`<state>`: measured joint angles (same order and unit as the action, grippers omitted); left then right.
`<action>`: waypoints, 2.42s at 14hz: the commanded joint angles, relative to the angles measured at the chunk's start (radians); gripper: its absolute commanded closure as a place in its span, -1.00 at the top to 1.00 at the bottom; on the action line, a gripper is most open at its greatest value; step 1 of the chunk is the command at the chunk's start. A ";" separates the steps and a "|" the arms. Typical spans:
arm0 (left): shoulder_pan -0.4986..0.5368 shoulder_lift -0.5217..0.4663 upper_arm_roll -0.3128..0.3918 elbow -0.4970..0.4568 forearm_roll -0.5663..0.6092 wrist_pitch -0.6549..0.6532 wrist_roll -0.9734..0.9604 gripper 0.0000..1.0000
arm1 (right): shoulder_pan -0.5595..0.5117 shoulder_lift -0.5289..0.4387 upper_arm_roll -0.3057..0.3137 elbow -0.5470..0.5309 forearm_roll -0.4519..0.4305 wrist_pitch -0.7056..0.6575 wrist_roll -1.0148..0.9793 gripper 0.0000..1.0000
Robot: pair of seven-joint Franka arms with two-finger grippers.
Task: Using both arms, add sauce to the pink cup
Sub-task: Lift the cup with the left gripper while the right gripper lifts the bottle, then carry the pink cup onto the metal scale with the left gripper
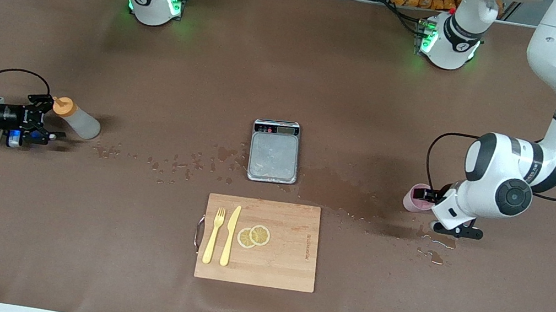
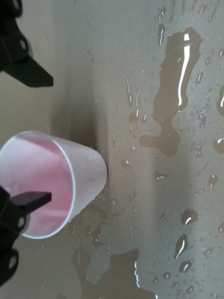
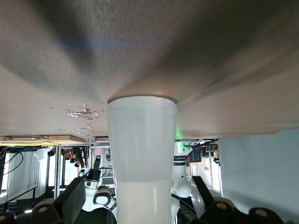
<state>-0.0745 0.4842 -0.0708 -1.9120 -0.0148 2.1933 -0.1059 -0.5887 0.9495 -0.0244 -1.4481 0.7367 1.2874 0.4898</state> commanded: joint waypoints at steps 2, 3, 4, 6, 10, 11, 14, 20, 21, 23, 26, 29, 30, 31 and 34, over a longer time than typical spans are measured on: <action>0.004 0.001 -0.001 0.002 -0.016 0.006 -0.008 -1.00 | 0.021 0.008 -0.002 -0.003 0.023 -0.010 0.021 1.00; 0.002 0.001 -0.001 0.001 -0.017 0.006 -0.009 -1.00 | 0.023 0.009 -0.002 -0.006 0.021 -0.008 0.021 1.00; 0.002 0.001 -0.001 0.001 -0.016 0.006 -0.011 -1.00 | 0.032 0.015 -0.002 -0.009 0.023 -0.007 0.019 1.00; 0.002 -0.001 -0.001 0.001 -0.017 0.006 -0.011 -1.00 | 0.047 0.020 0.000 -0.015 0.023 -0.008 0.019 1.00; -0.001 -0.021 -0.003 0.002 -0.017 0.005 -0.031 -1.00 | 0.055 0.020 0.000 -0.018 0.021 -0.014 0.012 0.99; 0.002 -0.039 -0.004 0.002 -0.017 0.005 -0.037 -1.00 | 0.053 0.020 0.000 -0.018 0.023 -0.017 0.009 0.68; -0.004 -0.102 -0.012 0.004 -0.068 -0.004 -0.047 -1.00 | 0.049 0.018 0.000 -0.017 0.021 -0.026 0.007 -0.01; -0.007 -0.190 -0.148 0.008 -0.080 -0.035 -0.285 -1.00 | 0.055 0.014 0.001 -0.008 0.023 -0.043 0.019 -0.30; -0.007 -0.191 -0.180 0.014 -0.080 -0.032 -0.334 -1.00 | 0.055 0.009 0.007 -0.006 0.023 -0.051 0.024 -0.28; -0.008 -0.188 -0.236 0.037 -0.080 -0.035 -0.417 -1.00 | 0.063 0.002 0.012 -0.006 0.023 -0.054 0.026 -0.27; -0.027 -0.184 -0.320 0.066 -0.079 -0.035 -0.575 -1.00 | 0.107 -0.031 0.017 0.006 0.023 -0.053 0.117 -0.18; -0.100 -0.161 -0.357 0.120 -0.074 -0.049 -0.727 -1.00 | 0.164 -0.067 0.017 0.021 0.023 -0.053 0.203 -0.18; -0.137 -0.147 -0.357 0.143 -0.074 -0.056 -0.771 -1.00 | 0.182 -0.080 0.020 0.031 0.023 -0.053 0.228 -0.16; -0.174 -0.127 -0.357 0.163 -0.070 -0.056 -0.816 -1.00 | 0.203 -0.089 0.020 0.053 0.021 -0.054 0.283 -0.16; -0.263 -0.055 -0.354 0.221 -0.067 -0.056 -0.899 -1.00 | 0.266 -0.112 0.017 0.116 0.018 -0.080 0.435 -0.16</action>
<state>-0.2943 0.3593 -0.4306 -1.7654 -0.0801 2.1583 -0.9602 -0.3554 0.8677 0.0007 -1.3634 0.7452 1.2423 0.8325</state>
